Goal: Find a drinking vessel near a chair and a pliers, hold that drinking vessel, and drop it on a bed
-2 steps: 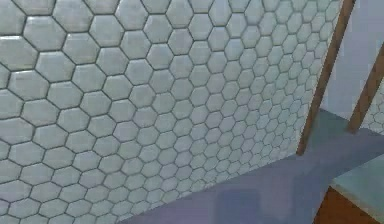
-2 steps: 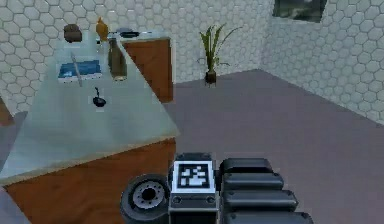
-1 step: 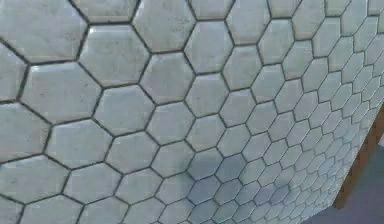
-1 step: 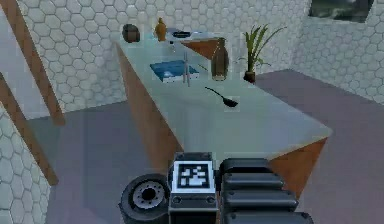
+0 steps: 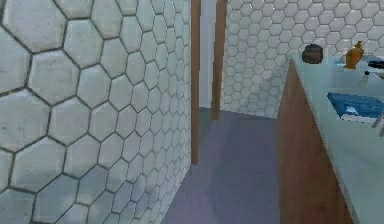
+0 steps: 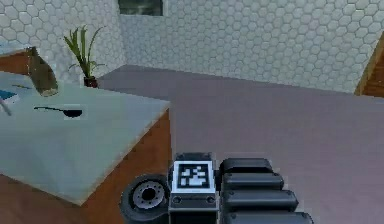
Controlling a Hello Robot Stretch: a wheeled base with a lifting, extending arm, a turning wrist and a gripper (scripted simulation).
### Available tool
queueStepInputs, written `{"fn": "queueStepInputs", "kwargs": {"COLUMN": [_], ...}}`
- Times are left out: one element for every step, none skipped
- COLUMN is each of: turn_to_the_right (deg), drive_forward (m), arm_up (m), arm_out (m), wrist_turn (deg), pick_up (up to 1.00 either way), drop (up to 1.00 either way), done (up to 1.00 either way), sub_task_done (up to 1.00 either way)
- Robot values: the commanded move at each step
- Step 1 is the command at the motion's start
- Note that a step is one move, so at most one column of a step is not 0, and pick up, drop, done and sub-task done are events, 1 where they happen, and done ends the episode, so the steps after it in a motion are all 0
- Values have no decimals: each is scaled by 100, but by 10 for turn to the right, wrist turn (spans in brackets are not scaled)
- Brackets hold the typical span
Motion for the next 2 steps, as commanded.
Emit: {"fn": "queueStepInputs", "kwargs": {"turn_to_the_right": [180,0], "drive_forward": [0,100], "arm_up": [0,0], "arm_out": [0,0], "wrist_turn": [0,0], "pick_up": [0,0], "drop": [0,0], "done": [0,0], "sub_task_done": [0,0]}}
